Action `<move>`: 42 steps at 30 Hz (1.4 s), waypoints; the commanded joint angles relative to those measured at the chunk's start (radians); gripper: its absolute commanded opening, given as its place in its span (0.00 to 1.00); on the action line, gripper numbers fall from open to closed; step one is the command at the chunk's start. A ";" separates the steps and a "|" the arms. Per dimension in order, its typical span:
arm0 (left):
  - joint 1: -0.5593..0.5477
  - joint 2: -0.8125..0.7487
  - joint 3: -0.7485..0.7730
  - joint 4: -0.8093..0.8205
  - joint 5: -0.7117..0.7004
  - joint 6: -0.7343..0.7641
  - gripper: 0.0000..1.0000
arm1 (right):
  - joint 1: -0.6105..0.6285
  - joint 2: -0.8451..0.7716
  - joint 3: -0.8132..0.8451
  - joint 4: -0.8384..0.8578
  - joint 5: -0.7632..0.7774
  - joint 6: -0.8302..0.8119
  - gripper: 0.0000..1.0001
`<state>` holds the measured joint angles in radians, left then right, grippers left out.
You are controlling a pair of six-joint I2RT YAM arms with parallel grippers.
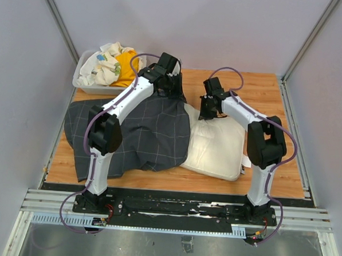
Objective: Put the pillow into the pillowcase
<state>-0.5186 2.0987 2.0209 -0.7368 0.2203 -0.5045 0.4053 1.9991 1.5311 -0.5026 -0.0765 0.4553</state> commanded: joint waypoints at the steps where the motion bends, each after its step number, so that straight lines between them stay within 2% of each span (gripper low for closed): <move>1: 0.001 -0.054 0.019 0.030 0.037 0.003 0.00 | 0.028 -0.134 -0.082 -0.063 0.055 -0.020 0.01; 8: 0.012 -0.044 0.089 0.005 0.048 -0.002 0.00 | 0.036 -0.413 -0.071 -0.020 0.070 -0.050 0.01; 15: 0.014 -0.043 0.100 0.009 0.065 -0.013 0.00 | 0.041 -0.411 -0.043 -0.027 0.059 -0.074 0.01; 16: 0.014 -0.044 0.097 0.007 0.063 -0.011 0.00 | 0.041 -0.400 -0.054 -0.031 0.060 -0.074 0.07; 17: 0.014 -0.047 0.090 0.006 0.059 -0.010 0.00 | 0.040 -0.390 -0.064 -0.037 0.062 -0.072 0.19; 21: 0.014 -0.073 0.028 0.031 0.049 -0.009 0.00 | 0.034 -0.342 -0.090 -0.073 0.068 -0.056 0.55; 25: 0.015 -0.079 -0.001 0.037 0.040 -0.005 0.00 | 0.033 -0.309 -0.102 -0.101 0.082 -0.030 0.74; 36: 0.021 -0.081 -0.020 0.042 0.043 0.001 0.00 | 0.028 -0.097 -0.051 -0.128 0.108 -0.015 0.84; 40: 0.022 -0.084 -0.022 0.038 0.040 0.004 0.00 | 0.022 -0.009 -0.030 -0.106 0.087 -0.016 0.83; 42: 0.023 -0.085 -0.022 0.037 0.038 0.006 0.00 | 0.021 0.034 -0.028 -0.088 0.066 -0.014 0.76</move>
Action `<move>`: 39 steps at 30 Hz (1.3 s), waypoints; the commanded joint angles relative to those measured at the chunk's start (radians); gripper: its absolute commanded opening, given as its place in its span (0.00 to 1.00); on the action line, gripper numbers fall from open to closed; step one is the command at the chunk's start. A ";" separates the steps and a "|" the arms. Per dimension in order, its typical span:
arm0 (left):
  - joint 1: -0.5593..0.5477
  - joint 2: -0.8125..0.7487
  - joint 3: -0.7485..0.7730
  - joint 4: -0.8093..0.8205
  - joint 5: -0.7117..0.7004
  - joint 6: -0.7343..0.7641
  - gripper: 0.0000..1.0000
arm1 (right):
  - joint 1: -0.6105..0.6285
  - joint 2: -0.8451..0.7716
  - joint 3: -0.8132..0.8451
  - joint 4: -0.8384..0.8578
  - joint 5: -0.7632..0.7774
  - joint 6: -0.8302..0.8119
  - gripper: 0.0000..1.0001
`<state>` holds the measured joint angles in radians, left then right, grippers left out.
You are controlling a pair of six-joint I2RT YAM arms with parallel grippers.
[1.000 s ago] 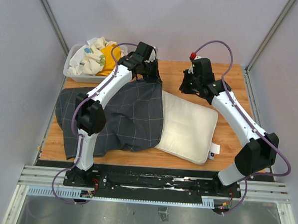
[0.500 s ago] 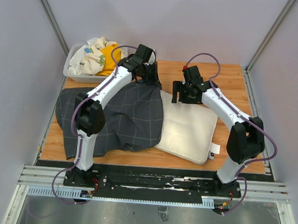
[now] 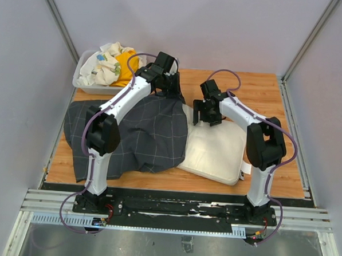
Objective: Put the pillow into the pillowcase
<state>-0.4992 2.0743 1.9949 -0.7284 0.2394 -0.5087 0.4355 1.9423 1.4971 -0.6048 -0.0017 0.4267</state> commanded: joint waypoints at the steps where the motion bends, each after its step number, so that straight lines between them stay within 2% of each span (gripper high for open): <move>1: 0.004 -0.060 0.004 0.029 0.018 0.010 0.00 | -0.008 0.109 0.005 0.023 -0.017 0.016 0.70; 4: 0.005 -0.059 0.005 0.029 0.019 0.010 0.00 | -0.007 0.151 0.003 0.035 -0.045 0.017 0.49; 6: 0.005 -0.057 0.007 0.029 0.021 0.010 0.00 | -0.005 0.162 -0.009 0.042 -0.047 0.021 0.28; 9: 0.007 -0.054 0.007 0.030 0.022 0.009 0.00 | -0.006 0.155 -0.029 0.048 -0.044 0.022 0.02; 14: 0.007 -0.054 0.011 0.032 0.025 0.007 0.00 | -0.006 0.069 -0.039 0.035 -0.030 0.017 0.01; 22: 0.013 -0.059 0.060 0.016 0.031 0.005 0.00 | 0.003 -0.225 0.023 0.006 -0.023 -0.028 0.01; 30: 0.013 -0.055 0.080 0.010 0.044 -0.004 0.00 | 0.002 -0.241 0.082 -0.024 -0.021 -0.053 0.01; 31: 0.012 -0.057 0.074 0.010 0.043 -0.002 0.00 | 0.002 -0.235 0.072 -0.024 -0.024 -0.052 0.01; 32: 0.013 -0.060 0.069 0.011 0.042 -0.002 0.00 | 0.002 -0.226 0.065 -0.025 -0.026 -0.053 0.09; 33: 0.013 -0.063 0.062 0.014 0.041 -0.001 0.00 | 0.002 -0.216 0.062 -0.026 -0.021 -0.057 0.26; 34: 0.013 -0.067 0.055 0.016 0.040 0.002 0.00 | 0.001 -0.204 0.062 -0.029 -0.015 -0.062 0.39; 36: 0.013 -0.070 0.044 0.018 0.039 0.005 0.00 | -0.004 -0.181 0.059 -0.031 -0.018 -0.088 0.60; 39: 0.015 -0.074 0.030 0.020 0.039 0.007 0.00 | -0.017 -0.146 0.057 -0.028 -0.024 -0.106 0.73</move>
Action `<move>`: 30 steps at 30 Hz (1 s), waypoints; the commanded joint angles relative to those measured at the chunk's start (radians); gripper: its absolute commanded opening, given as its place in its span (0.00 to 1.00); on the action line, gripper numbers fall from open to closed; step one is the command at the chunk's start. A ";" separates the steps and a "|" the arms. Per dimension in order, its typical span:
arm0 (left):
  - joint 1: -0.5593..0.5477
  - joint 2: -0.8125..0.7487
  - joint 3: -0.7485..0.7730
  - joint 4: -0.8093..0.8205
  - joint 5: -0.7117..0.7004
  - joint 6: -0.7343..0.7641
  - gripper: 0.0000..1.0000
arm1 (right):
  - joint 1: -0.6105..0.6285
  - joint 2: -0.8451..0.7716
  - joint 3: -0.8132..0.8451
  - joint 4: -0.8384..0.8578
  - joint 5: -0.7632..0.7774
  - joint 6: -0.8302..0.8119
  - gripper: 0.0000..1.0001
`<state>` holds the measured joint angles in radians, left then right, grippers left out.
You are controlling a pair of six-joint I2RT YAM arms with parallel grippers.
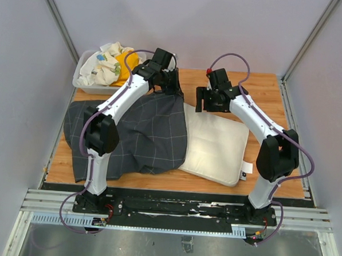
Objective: Put the pillow into the pillowcase
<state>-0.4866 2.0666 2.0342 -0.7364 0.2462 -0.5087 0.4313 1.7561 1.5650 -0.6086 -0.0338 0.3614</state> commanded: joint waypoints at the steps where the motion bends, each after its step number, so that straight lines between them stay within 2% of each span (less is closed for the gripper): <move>1: 0.003 -0.068 -0.012 0.029 0.033 0.008 0.00 | -0.019 0.051 -0.012 -0.024 -0.003 -0.042 0.75; 4: 0.006 -0.071 -0.017 0.032 0.034 0.008 0.00 | -0.036 0.093 -0.022 -0.013 -0.031 -0.044 0.80; 14: 0.014 -0.080 -0.076 0.059 0.043 0.007 0.00 | -0.058 0.287 -0.038 -0.060 -0.109 -0.061 0.85; 18: 0.018 -0.080 -0.110 0.076 0.046 0.006 0.00 | -0.039 0.330 -0.045 -0.045 -0.121 -0.065 0.85; 21: 0.021 -0.080 -0.123 0.082 0.046 0.005 0.00 | -0.033 0.356 -0.051 -0.034 -0.136 -0.070 0.80; 22: 0.022 -0.080 -0.126 0.084 0.047 0.004 0.00 | -0.031 0.366 -0.052 -0.032 -0.141 -0.072 0.76; 25: 0.023 -0.080 -0.132 0.088 0.048 0.003 0.00 | -0.027 0.390 -0.065 -0.023 -0.151 -0.074 0.46; 28: 0.023 -0.079 -0.134 0.089 0.047 0.001 0.00 | -0.025 0.393 -0.075 -0.017 -0.160 -0.077 0.04; 30: 0.023 -0.078 -0.132 0.091 0.047 0.001 0.00 | -0.025 0.377 -0.081 -0.015 -0.157 -0.076 0.01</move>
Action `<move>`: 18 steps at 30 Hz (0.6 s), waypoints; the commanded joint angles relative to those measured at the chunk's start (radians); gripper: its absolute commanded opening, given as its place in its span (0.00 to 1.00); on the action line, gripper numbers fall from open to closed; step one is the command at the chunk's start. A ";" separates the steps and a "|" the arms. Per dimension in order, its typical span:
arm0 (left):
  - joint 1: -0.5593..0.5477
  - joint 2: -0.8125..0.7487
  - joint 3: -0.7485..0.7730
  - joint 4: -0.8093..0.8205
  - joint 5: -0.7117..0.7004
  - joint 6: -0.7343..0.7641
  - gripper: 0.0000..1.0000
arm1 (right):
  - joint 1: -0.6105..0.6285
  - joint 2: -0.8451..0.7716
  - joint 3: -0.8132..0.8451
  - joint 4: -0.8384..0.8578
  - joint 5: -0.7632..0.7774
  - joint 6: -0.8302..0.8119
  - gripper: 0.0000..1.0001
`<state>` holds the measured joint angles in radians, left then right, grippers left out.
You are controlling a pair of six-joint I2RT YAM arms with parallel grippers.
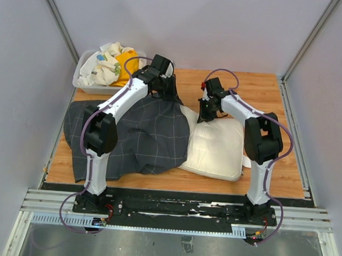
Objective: Put the pillow into the pillowcase
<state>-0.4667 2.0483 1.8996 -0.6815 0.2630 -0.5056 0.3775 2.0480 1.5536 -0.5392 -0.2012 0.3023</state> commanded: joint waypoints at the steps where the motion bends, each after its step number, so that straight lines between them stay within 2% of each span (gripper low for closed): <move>1: 0.003 -0.060 0.003 0.036 0.032 -0.003 0.00 | 0.030 0.071 -0.075 -0.083 0.014 -0.017 0.01; 13: 0.003 -0.068 0.064 0.017 0.054 -0.014 0.00 | 0.031 -0.314 -0.026 -0.061 0.027 -0.009 0.01; 18: 0.003 -0.064 0.087 0.020 0.081 -0.028 0.00 | 0.031 -0.354 0.023 -0.057 -0.014 0.002 0.01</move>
<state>-0.4667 2.0338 1.9450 -0.6785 0.2947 -0.5217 0.3935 1.7390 1.5166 -0.6044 -0.1837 0.2981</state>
